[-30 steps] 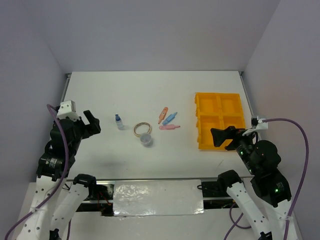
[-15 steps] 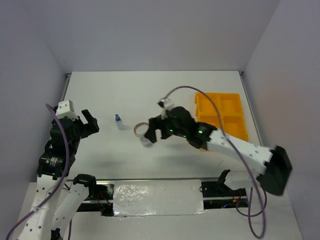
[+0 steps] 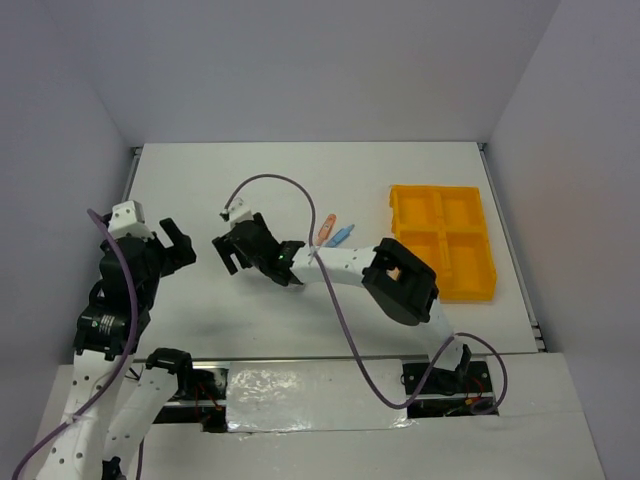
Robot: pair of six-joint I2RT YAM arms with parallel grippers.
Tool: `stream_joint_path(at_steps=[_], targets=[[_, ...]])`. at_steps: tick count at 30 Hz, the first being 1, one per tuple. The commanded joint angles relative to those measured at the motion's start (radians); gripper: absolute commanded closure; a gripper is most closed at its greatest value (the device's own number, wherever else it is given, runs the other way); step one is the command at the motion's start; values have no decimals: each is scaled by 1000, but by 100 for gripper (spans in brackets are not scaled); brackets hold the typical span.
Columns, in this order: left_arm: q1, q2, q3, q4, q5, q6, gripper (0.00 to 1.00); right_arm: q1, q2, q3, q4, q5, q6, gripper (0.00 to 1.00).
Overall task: Sort the stationery into containers
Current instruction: Pick up the stationery from the center of the board.
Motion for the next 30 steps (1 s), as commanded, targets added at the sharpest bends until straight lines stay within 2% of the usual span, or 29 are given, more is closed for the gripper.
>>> stream_joint_path(at_steps=[1, 9, 12, 14, 15, 17, 18, 19, 20, 22, 26, 29, 30], targets=[[5, 23, 28, 30, 6, -2, 1, 27, 47, 87, 147, 125, -85, 11], [5, 5, 22, 37, 24, 2, 1, 22, 177, 216, 86, 136, -82, 20], [5, 11, 23, 39, 33, 4, 1, 22, 183, 191, 104, 159, -74, 22], [5, 14, 22, 39, 38, 7, 1, 20, 181, 176, 132, 166, -71, 28], [5, 17, 22, 42, 46, 7, 1, 19, 184, 168, 137, 172, -73, 34], [5, 17, 20, 43, 52, 9, 1, 19, 189, 174, 135, 168, -80, 52], [5, 17, 22, 42, 53, 9, 1, 20, 187, 171, 134, 154, -80, 61], [5, 17, 20, 42, 53, 9, 1, 19, 181, 165, 146, 137, -83, 78], [5, 16, 22, 42, 55, 10, 1, 22, 174, 136, 159, 124, -85, 84], [5, 14, 20, 45, 58, 10, 1, 22, 112, 75, 246, 64, -82, 92], [5, 8, 19, 45, 61, 13, 1, 16, -90, -95, 295, -48, -94, 97], [5, 5, 19, 50, 69, 15, 1, -30, -358, -166, 220, -108, -88, 100], [5, 4, 19, 51, 70, 16, 1, -53, -406, -166, 113, -114, -67, 100]])
